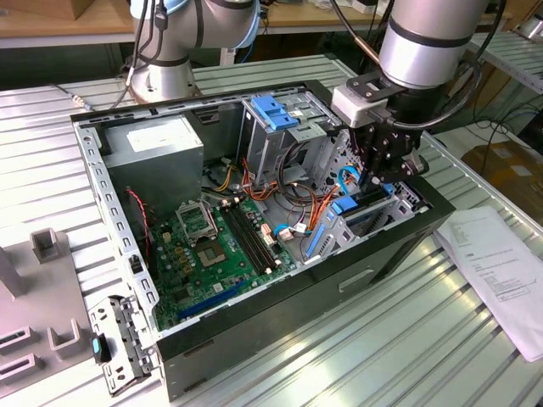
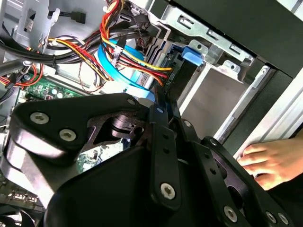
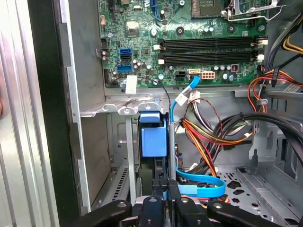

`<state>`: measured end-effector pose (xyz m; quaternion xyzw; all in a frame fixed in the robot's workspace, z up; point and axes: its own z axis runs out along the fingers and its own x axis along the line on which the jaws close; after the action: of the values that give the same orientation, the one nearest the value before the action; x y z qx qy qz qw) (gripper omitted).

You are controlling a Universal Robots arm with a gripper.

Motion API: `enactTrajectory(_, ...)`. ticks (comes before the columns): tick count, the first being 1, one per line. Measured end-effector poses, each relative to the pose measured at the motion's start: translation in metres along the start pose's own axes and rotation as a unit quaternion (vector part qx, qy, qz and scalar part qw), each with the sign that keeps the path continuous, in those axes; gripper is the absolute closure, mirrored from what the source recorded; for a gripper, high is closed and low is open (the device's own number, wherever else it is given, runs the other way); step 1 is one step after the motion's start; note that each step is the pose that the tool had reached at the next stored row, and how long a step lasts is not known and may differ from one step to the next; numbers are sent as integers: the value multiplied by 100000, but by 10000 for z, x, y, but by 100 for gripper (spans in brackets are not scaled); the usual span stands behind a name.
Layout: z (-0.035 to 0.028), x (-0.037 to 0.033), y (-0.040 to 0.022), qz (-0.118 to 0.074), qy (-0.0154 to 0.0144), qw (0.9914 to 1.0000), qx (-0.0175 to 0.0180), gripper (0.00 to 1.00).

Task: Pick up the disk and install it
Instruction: 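Insert the second disk wire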

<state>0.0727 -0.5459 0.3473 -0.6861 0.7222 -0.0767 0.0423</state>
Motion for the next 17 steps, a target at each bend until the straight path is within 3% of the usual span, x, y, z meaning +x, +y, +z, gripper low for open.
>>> enactTrajectory(2, 4, 14, 0, 77, -432, 99999, -25, 84)
enactTrajectory(6, 7, 15, 0, 124, -722, 99997, -45, 84)
enactTrajectory(8, 9, 22, 0, 194, -1146, 99993, -68, 84)
enactTrajectory(9, 11, 32, 0, 273, -1615, 99987, -92, 84)
enactTrajectory(10, 12, 36, 0, 298, -1759, 99984, -100, 84)
enactTrajectory(17, 38, 49, 3, 31, -1886, 99982, -106, 84)
